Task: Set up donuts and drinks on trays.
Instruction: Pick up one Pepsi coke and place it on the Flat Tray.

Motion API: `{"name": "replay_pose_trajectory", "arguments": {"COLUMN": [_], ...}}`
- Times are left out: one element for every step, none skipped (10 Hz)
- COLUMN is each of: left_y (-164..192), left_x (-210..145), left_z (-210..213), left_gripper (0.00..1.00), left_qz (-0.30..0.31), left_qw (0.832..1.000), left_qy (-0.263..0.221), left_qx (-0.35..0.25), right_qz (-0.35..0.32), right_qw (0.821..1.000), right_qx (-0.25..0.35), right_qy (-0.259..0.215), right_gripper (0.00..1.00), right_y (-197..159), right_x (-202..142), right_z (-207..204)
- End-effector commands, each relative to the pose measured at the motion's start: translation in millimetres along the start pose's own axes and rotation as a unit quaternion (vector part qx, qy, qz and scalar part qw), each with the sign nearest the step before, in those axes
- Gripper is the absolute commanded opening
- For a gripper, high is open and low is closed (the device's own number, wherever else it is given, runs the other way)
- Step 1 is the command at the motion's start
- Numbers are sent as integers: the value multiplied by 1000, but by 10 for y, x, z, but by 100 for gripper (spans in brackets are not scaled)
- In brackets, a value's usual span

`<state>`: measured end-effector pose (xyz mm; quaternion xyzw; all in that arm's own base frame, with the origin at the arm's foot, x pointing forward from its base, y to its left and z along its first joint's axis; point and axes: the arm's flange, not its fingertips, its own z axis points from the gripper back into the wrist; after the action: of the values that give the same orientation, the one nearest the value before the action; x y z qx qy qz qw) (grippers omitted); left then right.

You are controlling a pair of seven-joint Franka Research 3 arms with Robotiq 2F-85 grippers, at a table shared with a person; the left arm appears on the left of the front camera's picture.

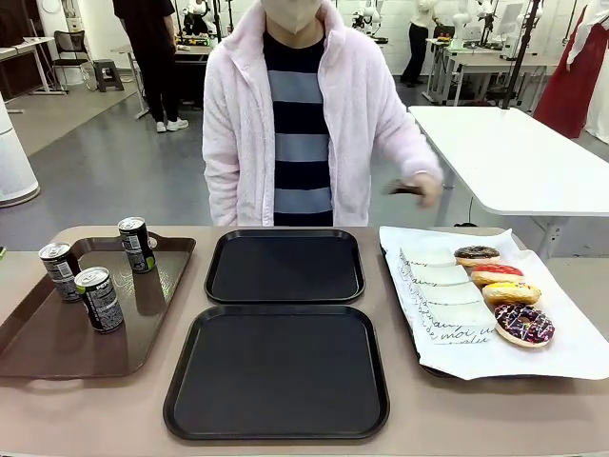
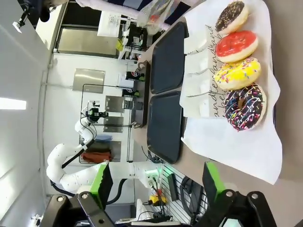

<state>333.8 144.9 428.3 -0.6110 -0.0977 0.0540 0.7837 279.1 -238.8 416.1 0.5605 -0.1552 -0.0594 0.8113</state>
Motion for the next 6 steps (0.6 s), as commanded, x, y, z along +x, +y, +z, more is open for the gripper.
{"name": "replay_pose_trajectory", "arguments": {"left_y": [12,12,12,12,12,12], "left_x": [7,7,7,7,7,7], "left_z": [-38,-38,-38,-38,-38,-38], "left_gripper": [100,100,100,100,100,100], "left_qz": [3,3,3,3,3,3], "left_qw": [1000,1000,1000,1000,1000,1000], "left_qy": [-7,-7,-7,-7,-7,-7], "left_qx": [-5,-5,-5,-5,-5,-5], "right_qz": [-5,-5,-5,-5,-5,-5], "right_qw": [1000,1000,1000,1000,1000,1000], "right_qx": [4,4,4,4,4,4], "right_qy": [0,0,0,0,0,0], "right_gripper": [100,100,100,100,100,100], "right_y": [-23,-23,-23,-23,-23,-23], "right_x": [-2,-2,-2,-2,-2,-2], "right_z": [-7,-7,-7,-7,-7,-7]}}
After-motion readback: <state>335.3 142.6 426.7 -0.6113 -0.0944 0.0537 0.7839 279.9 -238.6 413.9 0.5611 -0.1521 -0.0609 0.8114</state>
